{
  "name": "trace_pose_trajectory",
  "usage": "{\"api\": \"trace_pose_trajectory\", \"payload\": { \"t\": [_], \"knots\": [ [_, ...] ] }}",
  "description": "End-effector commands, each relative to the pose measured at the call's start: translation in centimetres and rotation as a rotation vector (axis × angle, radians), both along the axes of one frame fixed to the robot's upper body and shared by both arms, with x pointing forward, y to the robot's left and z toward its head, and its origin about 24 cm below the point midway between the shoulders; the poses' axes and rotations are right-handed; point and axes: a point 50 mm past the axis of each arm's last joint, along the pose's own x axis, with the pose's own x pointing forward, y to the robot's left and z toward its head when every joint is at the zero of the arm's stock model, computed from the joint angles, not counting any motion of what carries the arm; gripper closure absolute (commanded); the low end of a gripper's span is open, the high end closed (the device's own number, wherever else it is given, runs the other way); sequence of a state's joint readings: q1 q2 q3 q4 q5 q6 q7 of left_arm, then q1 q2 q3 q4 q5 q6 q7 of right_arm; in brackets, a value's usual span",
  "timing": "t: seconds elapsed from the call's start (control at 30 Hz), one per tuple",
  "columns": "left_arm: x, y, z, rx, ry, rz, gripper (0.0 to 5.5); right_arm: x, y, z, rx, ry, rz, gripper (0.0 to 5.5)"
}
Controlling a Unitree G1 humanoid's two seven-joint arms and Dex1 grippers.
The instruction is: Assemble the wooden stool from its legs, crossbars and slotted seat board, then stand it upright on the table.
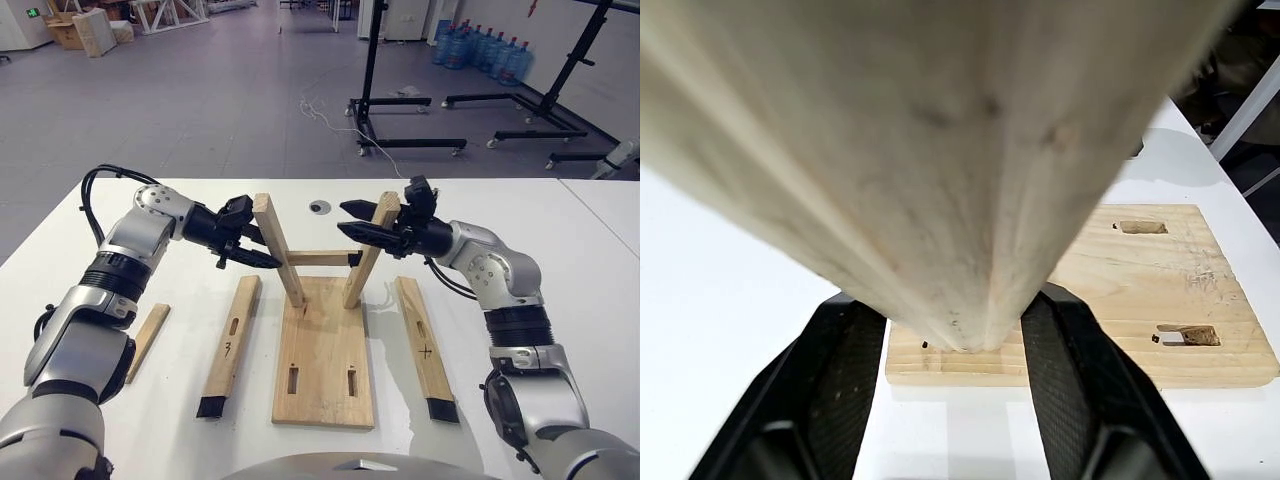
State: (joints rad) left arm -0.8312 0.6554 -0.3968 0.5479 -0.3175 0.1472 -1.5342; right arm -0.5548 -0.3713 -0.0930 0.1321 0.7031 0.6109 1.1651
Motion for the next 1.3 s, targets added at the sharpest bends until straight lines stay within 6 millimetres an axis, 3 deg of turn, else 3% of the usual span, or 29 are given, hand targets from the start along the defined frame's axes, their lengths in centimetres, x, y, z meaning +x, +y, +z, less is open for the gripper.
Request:
{"api": "trace_pose_trajectory", "payload": {
  "t": [0.03,0.17,0.3,0.4,0.43,0.7,0.8,1.0,1.1,1.17,1.23,1.3],
  "knots": [
    [-1.0,-0.2,-4.4,0.181,0.054,0.018,3.50,-0.1,-2.9,4.3,0.271,-0.050,-0.048,2.11],
    [-0.7,0.1,-3.9,0.164,0.035,0.044,3.50,0.4,-4.7,5.2,0.339,-0.055,-0.156,2.11],
    [-0.3,0.1,-2.7,0.114,0.002,0.074,3.50,1.1,-6.5,4.3,0.347,-0.016,-0.289,2.11],
    [-0.2,0.1,-1.5,0.054,0.008,0.094,3.50,1.3,-6.7,3.6,0.351,0.006,-0.315,2.11],
    [-0.1,0.1,-1.1,0.046,0.008,0.103,3.13,1.2,-6.6,3.4,0.353,0.010,-0.311,2.11],
    [0.5,0.2,1.6,0.013,-0.047,0.098,2.01,1.1,-6.0,3.4,0.357,0.002,-0.287,2.11],
    [0.1,1.1,2.0,0.022,-0.045,0.089,2.01,1.0,-5.9,3.3,0.360,0.000,-0.284,2.11],
    [-2.0,5.1,2.0,0.053,-0.036,0.168,2.01,0.8,-6.2,3.5,0.375,-0.009,-0.297,2.11],
    [-3.2,8.1,1.9,0.100,-0.099,0.301,2.01,0.6,-6.5,3.4,0.372,-0.013,-0.319,2.11],
    [-4.2,10.4,1.1,0.146,-0.176,0.456,2.01,0.3,-6.5,3.3,0.365,-0.017,-0.338,2.11],
    [-5.4,12.9,0.0,0.140,-0.227,0.774,2.01,-0.1,-6.4,3.1,0.343,-0.018,-0.363,2.11],
    [-8.4,14.0,-1.3,0.079,-0.229,1.037,2.01,-0.7,-6.4,2.6,0.297,-0.012,-0.393,2.11]
  ]
}}
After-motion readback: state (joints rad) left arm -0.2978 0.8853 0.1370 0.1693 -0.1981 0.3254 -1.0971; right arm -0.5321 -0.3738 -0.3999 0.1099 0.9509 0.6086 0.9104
